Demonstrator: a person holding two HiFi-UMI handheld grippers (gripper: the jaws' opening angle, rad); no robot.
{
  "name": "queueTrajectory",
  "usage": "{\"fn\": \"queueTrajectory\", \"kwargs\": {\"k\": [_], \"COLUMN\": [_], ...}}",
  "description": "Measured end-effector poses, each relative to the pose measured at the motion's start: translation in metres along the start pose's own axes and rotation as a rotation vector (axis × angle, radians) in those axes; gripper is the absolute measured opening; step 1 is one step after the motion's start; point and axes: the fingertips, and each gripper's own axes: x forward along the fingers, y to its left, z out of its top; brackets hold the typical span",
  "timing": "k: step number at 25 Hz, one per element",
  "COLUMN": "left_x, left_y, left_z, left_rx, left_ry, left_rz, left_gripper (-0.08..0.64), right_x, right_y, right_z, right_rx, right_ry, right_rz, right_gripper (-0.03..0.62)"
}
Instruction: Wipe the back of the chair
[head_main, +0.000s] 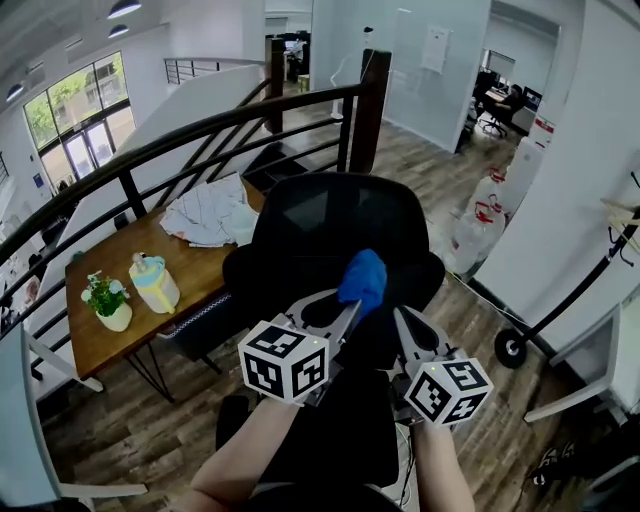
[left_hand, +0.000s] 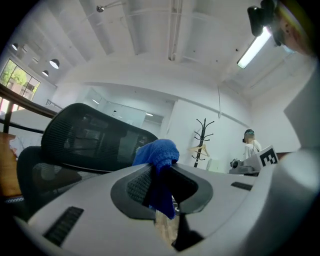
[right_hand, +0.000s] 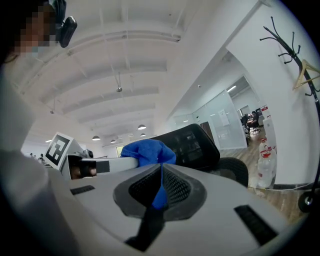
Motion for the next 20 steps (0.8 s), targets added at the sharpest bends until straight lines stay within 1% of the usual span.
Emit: {"fn": "queueTrajectory", "kwargs": {"k": [4,10,13,16,18,20], "left_x": [0.026,0.062,0.081,0.097,0.104,0.111], "left_y": [-0.009,-0.018,-0.022,-0.026,-0.025,-0.018], "left_z": [0.018,0.034,0.033,0.031,0.034,0.037], "left_rx": [0.029,0.074,0.071,0.053,0.059,0.077], "left_ry": [-0.019,-0.012,0.006,0.033,0.04,0.043], "left_rz": [-0.061,-0.125,-0.165,-0.228,-0.239,-0.218], "left_gripper": [0.078,0.078,0.078,0.078,0.078,0.078], "right_x": [0.006,0.008,0.01,0.011,0.011,0.012], "right_y": [-0.011,-0.027,-0.036,-0.043,-0.046,-0.049], "right_z": [0.011,0.019,0.019,0.02,0.021,0.021], "right_rx": [-0.074,-0.068,-0.068,-0.058,-0.053,-0.052], "right_ry": [-0.012,-0.032,-0.033,-0.04,-0.043,-0.041], "right_rz": [-0.044,-0.092,-0.117,-0.137,-0.145,-0.152], "right_gripper": [0.029,0.029,0.029,0.029,0.029,0.029]}}
